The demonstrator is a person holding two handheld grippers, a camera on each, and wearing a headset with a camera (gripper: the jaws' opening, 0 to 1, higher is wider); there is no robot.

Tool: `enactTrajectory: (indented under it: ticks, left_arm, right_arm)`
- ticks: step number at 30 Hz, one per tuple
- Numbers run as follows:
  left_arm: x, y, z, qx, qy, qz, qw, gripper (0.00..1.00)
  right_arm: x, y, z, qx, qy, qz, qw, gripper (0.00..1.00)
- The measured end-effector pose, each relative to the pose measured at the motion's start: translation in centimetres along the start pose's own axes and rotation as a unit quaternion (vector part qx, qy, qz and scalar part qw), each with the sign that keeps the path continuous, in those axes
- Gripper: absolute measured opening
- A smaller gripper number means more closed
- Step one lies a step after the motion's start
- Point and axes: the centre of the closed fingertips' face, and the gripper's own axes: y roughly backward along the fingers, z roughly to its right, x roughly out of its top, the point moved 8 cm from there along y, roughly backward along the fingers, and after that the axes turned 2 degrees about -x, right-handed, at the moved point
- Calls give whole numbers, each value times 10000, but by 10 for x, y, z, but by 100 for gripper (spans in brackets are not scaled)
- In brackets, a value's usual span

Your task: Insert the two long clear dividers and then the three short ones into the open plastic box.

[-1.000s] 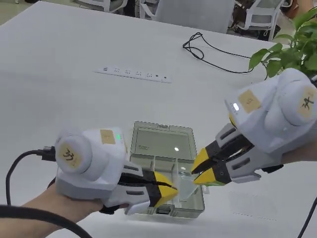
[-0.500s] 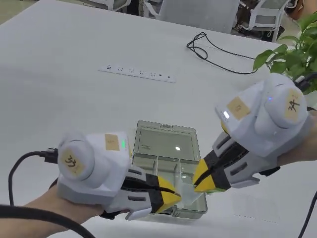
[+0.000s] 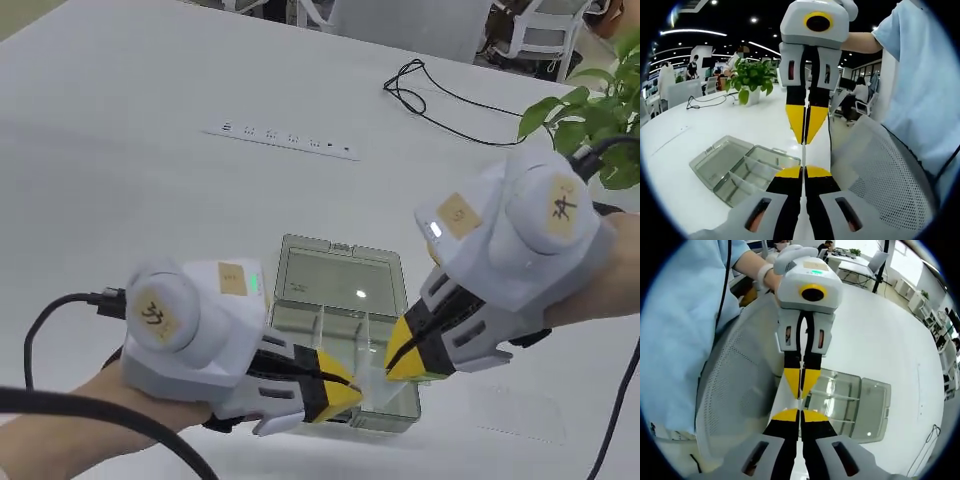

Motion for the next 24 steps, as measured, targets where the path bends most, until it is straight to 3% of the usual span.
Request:
enactTrajectory:
  ticks: [6,10,15,19,24]
  left_arm:
    - [-2,2,0,129,50,-22,9999,0]
    - [-6,5,-1,308,-9,-146,9994,0]
    - [-9,17,-7,636,163,-124,9978,11]
    - [-12,31,-16,1072,271,-196,9937,30]
    - [-18,45,-25,1487,466,-228,9875,51]
  right_arm:
    - [2,-1,1,16,7,-52,10000,2]
    - [7,-3,2,8,67,-55,10000,2]
    - [14,-2,10,-59,2,-1,10000,2]
    - [16,-2,22,-303,-267,-113,9991,2]
    - [18,-5,35,-535,-349,-169,9978,2]
